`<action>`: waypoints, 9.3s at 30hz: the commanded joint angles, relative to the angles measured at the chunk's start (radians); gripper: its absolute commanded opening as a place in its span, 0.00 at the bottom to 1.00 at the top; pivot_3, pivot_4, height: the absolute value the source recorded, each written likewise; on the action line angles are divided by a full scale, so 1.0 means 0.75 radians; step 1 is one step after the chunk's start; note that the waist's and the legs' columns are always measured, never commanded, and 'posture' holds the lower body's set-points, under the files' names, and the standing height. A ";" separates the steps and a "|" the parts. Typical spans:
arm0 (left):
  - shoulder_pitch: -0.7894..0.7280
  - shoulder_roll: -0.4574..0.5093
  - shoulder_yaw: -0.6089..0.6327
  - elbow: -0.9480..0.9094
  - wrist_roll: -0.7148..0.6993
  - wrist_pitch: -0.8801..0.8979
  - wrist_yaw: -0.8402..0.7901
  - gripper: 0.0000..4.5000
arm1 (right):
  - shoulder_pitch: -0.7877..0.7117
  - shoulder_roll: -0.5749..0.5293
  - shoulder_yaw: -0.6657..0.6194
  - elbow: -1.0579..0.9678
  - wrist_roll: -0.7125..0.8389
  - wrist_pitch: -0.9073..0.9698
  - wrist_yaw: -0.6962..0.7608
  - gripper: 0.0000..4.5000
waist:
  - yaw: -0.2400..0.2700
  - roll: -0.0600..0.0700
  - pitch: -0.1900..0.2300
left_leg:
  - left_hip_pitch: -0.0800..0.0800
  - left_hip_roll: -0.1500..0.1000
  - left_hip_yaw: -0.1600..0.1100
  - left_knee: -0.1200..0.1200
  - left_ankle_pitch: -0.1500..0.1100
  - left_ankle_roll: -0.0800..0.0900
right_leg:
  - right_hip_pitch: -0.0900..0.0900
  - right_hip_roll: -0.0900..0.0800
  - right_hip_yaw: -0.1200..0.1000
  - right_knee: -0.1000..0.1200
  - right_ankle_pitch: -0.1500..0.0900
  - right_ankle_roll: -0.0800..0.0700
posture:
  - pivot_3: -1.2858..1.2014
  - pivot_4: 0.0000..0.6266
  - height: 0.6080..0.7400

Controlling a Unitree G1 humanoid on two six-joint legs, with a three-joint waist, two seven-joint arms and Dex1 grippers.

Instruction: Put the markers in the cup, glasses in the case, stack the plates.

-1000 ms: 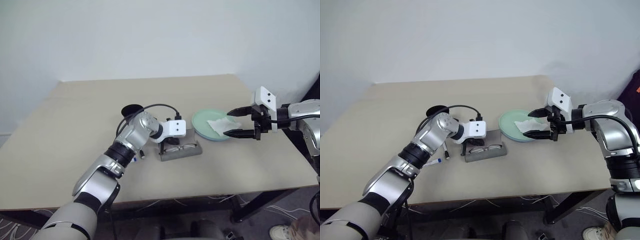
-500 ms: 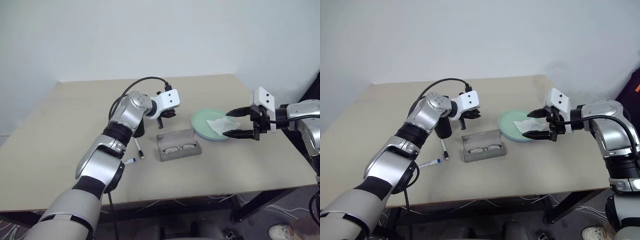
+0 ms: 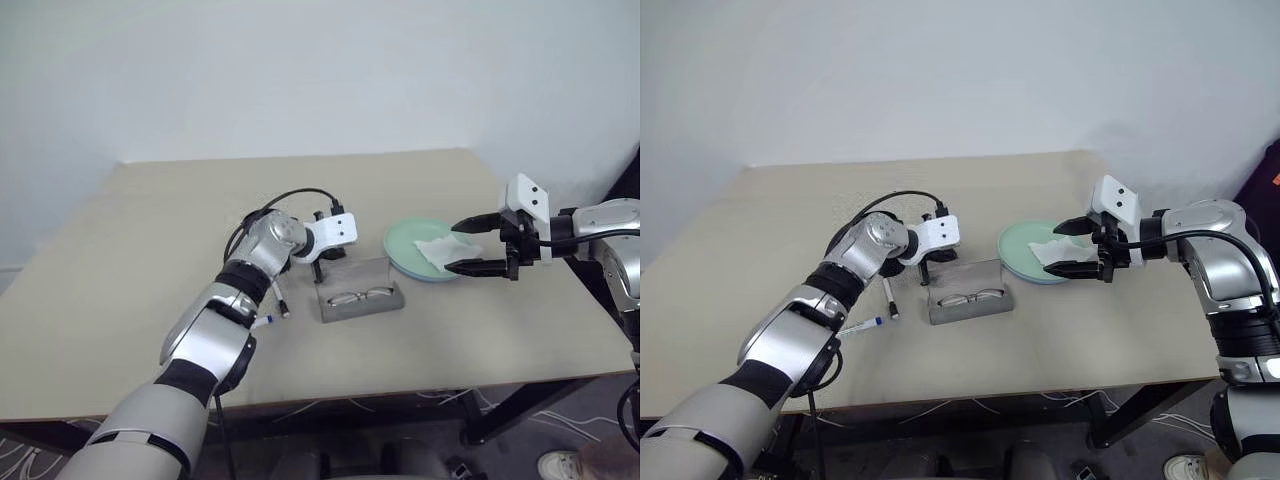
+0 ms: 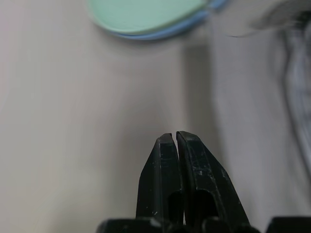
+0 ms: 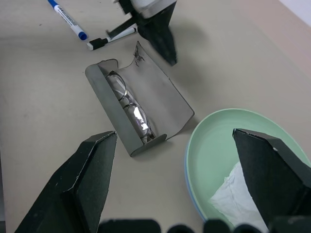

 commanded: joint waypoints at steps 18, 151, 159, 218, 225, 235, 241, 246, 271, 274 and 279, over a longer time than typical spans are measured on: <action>0.259 0.121 -0.060 -0.650 -0.021 0.162 -0.326 0.00 | -0.040 0.010 -0.022 -0.028 0.011 -0.001 0.001 0.92 | -0.001 0.001 0.000 | 0.000 0.000 0.000 0.001 0.000 0.000 | 0.000 0.000 0.000 0.000 -0.001 -0.002 | 0.52 0.00 0.93; 0.504 0.267 0.292 -1.500 -0.766 1.857 0.652 0.01 | -0.107 0.070 0.033 0.024 -0.003 -0.032 0.063 0.92 | -0.004 0.002 -0.001 | 0.002 -0.003 -0.024 0.002 -0.002 -0.004 | 0.007 0.013 0.003 -0.001 -0.002 -0.004 | 0.52 0.00 0.93; 0.503 0.367 0.251 -1.607 -0.788 1.514 0.486 0.01 | -0.110 0.066 0.034 0.027 -0.003 -0.030 0.067 0.92 | -0.004 0.002 -0.001 | 0.002 -0.003 -0.024 0.002 -0.002 -0.004 | 0.006 0.013 0.003 -0.001 -0.002 -0.004 | 0.52 0.00 0.93; -0.385 0.748 -0.440 0.208 1.035 -1.206 1.014 0.01 | -0.089 0.077 0.009 -0.033 0.031 0.043 0.003 0.92 | 0.036 0.001 -0.001 | -0.002 0.002 -0.009 0.001 -0.002 -0.005 | -0.002 0.010 0.003 0.001 0.000 0.000 | 0.52 0.00 0.93; -0.395 0.740 -0.473 0.232 1.073 -1.189 1.054 0.01 | -0.102 0.088 0.015 -0.030 0.026 0.098 -0.049 0.92 | 0.036 0.001 -0.001 | -0.002 0.002 -0.009 0.000 -0.002 -0.005 | -0.003 0.010 0.003 0.001 0.000 0.000 | 0.52 0.00 0.93; -0.428 0.705 -0.514 0.270 1.133 -1.170 1.121 0.16 | -0.099 0.088 0.002 -0.052 0.048 0.123 -0.062 0.92 | 0.036 0.001 -0.001 | -0.003 0.002 -0.009 0.001 -0.002 -0.005 | -0.002 0.010 0.003 0.001 0.000 0.000 | 0.52 0.00 0.93; -0.435 0.687 -0.514 0.284 1.134 -1.157 1.168 0.61 | -0.098 0.085 0.006 -0.058 0.056 0.129 -0.071 0.92 | 0.036 0.001 -0.001 | -0.003 0.002 -0.009 0.002 -0.002 -0.005 | -0.002 0.010 0.003 0.001 0.000 0.000 | 0.52 0.00 0.93; -0.443 0.682 -0.489 0.296 1.102 -1.152 1.146 0.83 | -0.098 0.083 0.010 -0.056 0.055 0.128 -0.070 0.92 | 0.036 0.001 -0.001 | -0.003 0.002 -0.009 0.001 -0.002 -0.005 | -0.002 0.010 0.003 0.002 0.000 0.000 | 0.52 0.00 0.93; 0.191 0.827 0.292 -0.871 -0.439 0.433 -0.756 0.83 | -0.151 0.094 0.050 0.013 0.032 0.098 -0.019 0.92 | 0.007 0.002 -0.001 | -0.005 0.003 -0.007 0.007 -0.002 -0.003 | -0.007 0.013 0.006 0.010 -0.001 -0.003 | 0.52 0.00 0.93; 0.285 0.869 0.304 -0.974 -0.497 0.526 -0.793 0.83 | -0.155 0.089 0.052 0.017 0.032 0.092 -0.010 0.92 | 0.004 0.001 -0.001 | -0.002 0.003 -0.009 0.007 -0.002 -0.003 | -0.006 0.013 0.007 0.013 -0.002 -0.004 | 0.52 0.00 0.93; 0.433 0.933 0.251 -1.065 -0.479 0.599 -0.789 0.83 | -0.137 0.076 0.048 -0.006 0.037 0.102 -0.005 0.92 | -0.002 0.002 -0.001 | 0.001 0.003 -0.010 0.007 -0.002 -0.003 | -0.004 0.014 0.007 0.014 -0.002 -0.004 | 0.52 0.00 0.93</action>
